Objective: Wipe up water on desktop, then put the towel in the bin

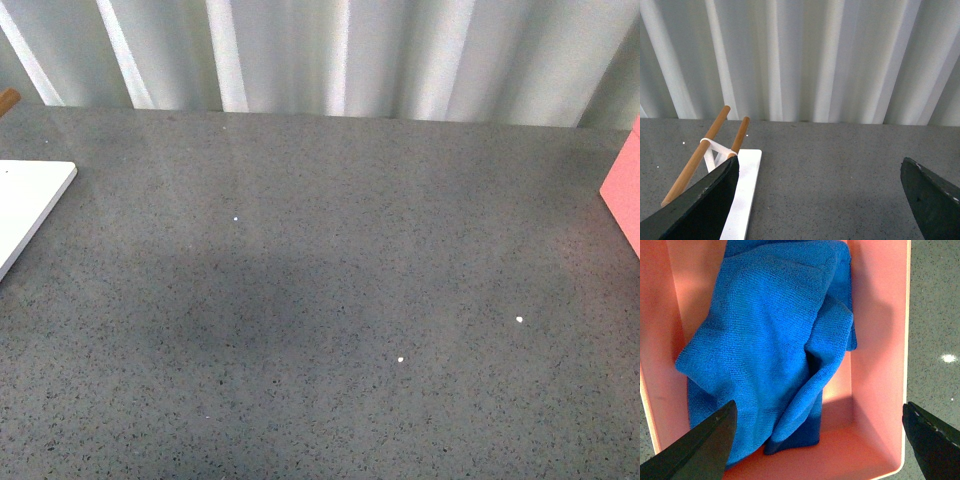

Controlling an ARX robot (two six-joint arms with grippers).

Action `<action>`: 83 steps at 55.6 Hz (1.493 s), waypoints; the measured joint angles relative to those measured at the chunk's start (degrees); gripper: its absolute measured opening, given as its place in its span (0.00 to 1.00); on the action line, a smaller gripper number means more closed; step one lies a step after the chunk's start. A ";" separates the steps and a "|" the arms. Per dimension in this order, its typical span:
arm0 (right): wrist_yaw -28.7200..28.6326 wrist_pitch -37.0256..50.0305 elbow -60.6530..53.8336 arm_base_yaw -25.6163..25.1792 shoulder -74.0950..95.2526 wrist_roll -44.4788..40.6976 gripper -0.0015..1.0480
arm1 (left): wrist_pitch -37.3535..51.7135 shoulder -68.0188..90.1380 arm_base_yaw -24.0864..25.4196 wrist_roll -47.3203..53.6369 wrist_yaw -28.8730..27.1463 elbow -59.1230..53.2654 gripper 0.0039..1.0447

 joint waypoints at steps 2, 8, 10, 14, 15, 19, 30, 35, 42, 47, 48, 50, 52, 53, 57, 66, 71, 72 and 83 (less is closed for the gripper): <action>0.00 0.00 0.00 0.00 0.00 0.00 0.93 | 0.00 0.00 0.00 0.00 0.00 0.00 0.94; 0.00 0.00 0.00 0.00 0.00 0.00 0.93 | 0.00 0.00 0.00 0.00 0.00 0.00 0.94; 0.00 0.00 0.00 0.00 0.00 0.00 0.93 | 0.00 0.00 0.00 0.00 0.00 0.00 0.94; -14.51 21.31 -9.84 -0.76 -2.99 5.35 0.83 | 0.00 0.00 0.00 0.00 0.00 0.00 0.94; -18.86 27.87 -13.38 -0.74 -3.96 7.58 0.80 | 0.00 0.00 0.00 0.00 -0.02 0.00 0.94; -27.32 54.40 -28.59 0.37 -8.11 12.59 0.66 | 0.00 0.02 0.00 0.02 0.02 0.00 0.94; -24.92 93.29 -47.65 5.68 -19.87 15.47 0.27 | 0.00 -0.02 0.00 0.02 -0.04 0.00 0.94; -23.32 93.48 -52.50 7.28 -23.06 15.52 0.12 | 0.00 -0.02 0.00 0.02 -0.02 0.00 0.94; -21.18 93.26 -57.53 9.01 -26.93 15.63 0.03 | 0.00 -0.02 0.00 0.02 0.00 0.00 0.94; -20.22 92.78 -60.04 10.19 -30.56 15.67 0.03 | 0.00 -0.02 0.00 0.02 0.00 0.00 0.94; -20.00 92.56 -60.59 10.47 -31.45 15.67 0.03 | 0.00 -0.02 0.00 0.02 0.00 0.00 0.94; -19.65 92.24 -61.40 10.93 -32.72 15.67 0.03 | 0.00 -0.02 0.00 0.02 0.00 0.00 0.94; -19.37 91.82 -62.14 11.37 -33.88 15.67 0.03 | 0.00 -0.02 0.00 0.02 -0.02 0.00 0.94; -19.19 91.54 -62.69 11.63 -34.62 15.67 0.03 | 0.00 -0.02 0.00 0.02 -0.02 0.00 0.94; -18.36 90.31 -64.43 12.35 -37.24 15.67 0.03 | 0.00 -0.02 0.00 0.02 -0.02 0.00 0.94; -17.00 87.58 -67.43 13.64 -42.97 15.67 0.03 | 0.00 -0.02 0.00 0.02 0.00 0.00 0.94; -12.94 89.57 -69.92 16.74 -43.98 15.67 0.03 | 0.00 -0.02 0.00 0.02 0.00 0.00 0.94; -12.83 89.33 -70.14 17.00 -44.24 15.67 0.03 | 0.00 -0.04 0.00 0.02 0.00 0.00 0.94; -12.48 82.86 -71.95 18.40 -52.39 15.67 0.03 | 0.00 -0.04 0.00 0.02 0.00 0.00 0.94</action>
